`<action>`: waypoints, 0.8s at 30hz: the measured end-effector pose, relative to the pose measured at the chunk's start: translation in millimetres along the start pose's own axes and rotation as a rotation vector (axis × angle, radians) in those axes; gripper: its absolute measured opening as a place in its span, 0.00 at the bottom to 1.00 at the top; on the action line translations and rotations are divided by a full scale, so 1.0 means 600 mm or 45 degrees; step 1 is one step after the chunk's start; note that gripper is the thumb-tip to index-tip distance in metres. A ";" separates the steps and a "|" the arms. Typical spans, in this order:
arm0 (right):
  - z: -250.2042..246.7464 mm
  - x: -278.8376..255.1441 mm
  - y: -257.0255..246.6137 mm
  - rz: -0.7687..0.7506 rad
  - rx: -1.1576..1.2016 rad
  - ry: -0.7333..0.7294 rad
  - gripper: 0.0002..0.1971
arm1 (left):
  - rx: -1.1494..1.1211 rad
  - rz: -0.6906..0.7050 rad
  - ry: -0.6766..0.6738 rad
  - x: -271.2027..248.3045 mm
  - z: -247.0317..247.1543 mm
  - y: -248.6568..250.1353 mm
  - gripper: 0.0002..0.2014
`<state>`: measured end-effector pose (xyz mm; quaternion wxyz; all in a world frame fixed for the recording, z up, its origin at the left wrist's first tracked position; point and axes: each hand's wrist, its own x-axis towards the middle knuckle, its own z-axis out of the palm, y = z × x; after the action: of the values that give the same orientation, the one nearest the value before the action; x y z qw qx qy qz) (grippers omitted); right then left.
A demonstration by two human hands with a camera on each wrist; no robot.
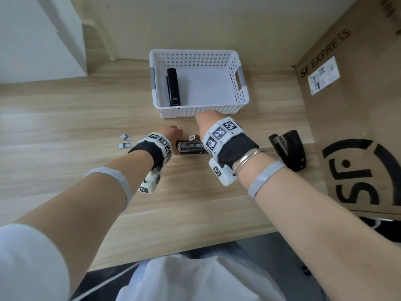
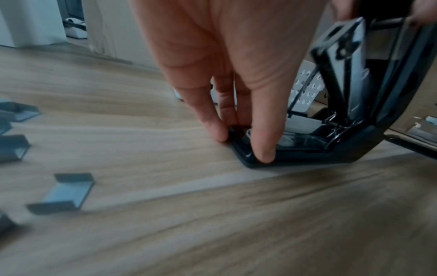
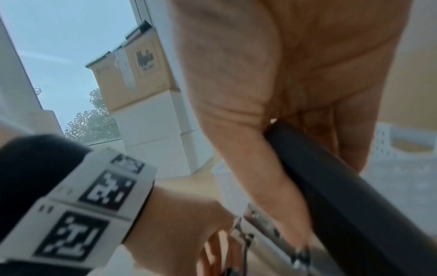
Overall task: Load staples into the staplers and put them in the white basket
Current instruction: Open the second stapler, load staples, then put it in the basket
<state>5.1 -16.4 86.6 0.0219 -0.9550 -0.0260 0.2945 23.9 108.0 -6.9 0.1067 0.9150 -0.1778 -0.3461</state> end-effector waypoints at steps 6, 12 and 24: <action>-0.003 -0.022 0.080 0.243 -0.100 -0.009 0.12 | 0.016 0.031 0.012 0.005 0.003 -0.004 0.22; 0.032 -0.015 0.130 0.343 0.058 -0.044 0.12 | -0.026 0.061 0.048 0.005 0.008 -0.013 0.22; -0.003 0.005 0.018 -0.059 0.375 -0.106 0.34 | -0.038 -0.096 0.237 -0.035 -0.015 -0.092 0.21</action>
<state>9.1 -26.9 85.7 0.1676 -0.9276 -0.0055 0.3338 29.1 167.4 -5.4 0.1230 0.9476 -0.1273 -0.2658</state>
